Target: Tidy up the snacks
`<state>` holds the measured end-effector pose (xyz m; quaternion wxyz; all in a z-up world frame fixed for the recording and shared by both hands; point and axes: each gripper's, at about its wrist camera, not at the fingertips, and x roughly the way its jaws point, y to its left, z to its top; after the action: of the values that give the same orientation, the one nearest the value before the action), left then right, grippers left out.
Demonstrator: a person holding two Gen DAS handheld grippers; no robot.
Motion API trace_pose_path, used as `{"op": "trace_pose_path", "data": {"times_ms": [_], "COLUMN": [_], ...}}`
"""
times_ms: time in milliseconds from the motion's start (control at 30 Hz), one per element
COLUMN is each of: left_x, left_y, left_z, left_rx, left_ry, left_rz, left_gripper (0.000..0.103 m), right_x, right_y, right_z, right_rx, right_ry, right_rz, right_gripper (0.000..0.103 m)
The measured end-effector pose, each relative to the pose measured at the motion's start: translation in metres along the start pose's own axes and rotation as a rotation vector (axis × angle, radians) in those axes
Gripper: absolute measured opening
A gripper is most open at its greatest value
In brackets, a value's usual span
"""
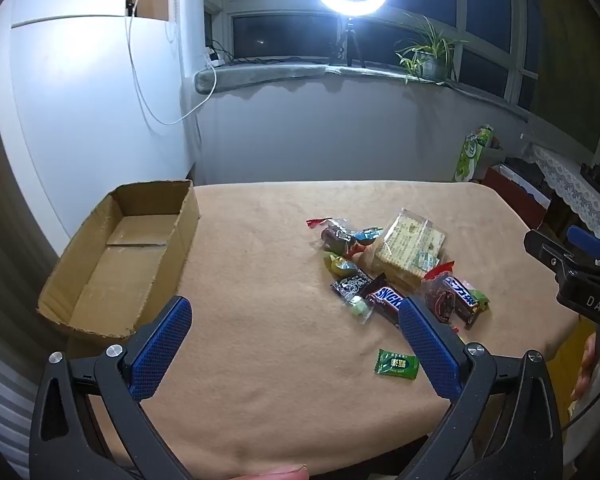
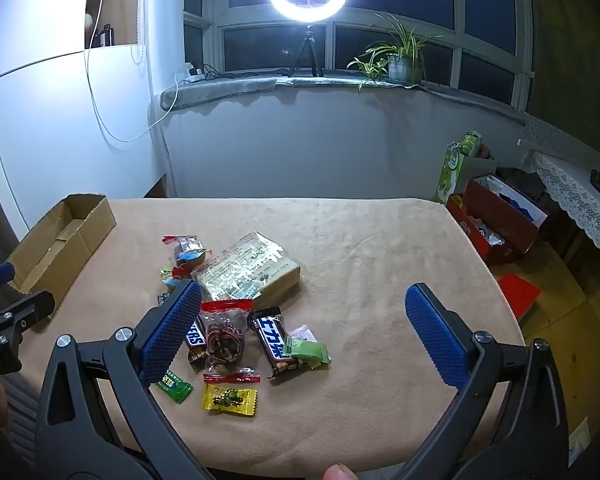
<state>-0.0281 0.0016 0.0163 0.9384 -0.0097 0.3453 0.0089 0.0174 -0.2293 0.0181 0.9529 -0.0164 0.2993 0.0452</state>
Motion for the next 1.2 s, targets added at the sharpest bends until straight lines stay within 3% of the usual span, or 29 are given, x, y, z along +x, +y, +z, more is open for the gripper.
{"op": "trace_pose_path", "data": {"times_ms": [1200], "left_x": [0.0001], "left_y": [0.0037], "left_z": [-0.0028], "left_rx": [-0.006], "left_ry": [0.005], "left_rz": [-0.001], "left_gripper": [0.103], "right_x": [0.0012], "right_y": [-0.0023], "right_z": [-0.0021], "right_rx": [0.004], "right_ry": [0.0], "right_rz": [0.001], "right_gripper": [0.103]}}
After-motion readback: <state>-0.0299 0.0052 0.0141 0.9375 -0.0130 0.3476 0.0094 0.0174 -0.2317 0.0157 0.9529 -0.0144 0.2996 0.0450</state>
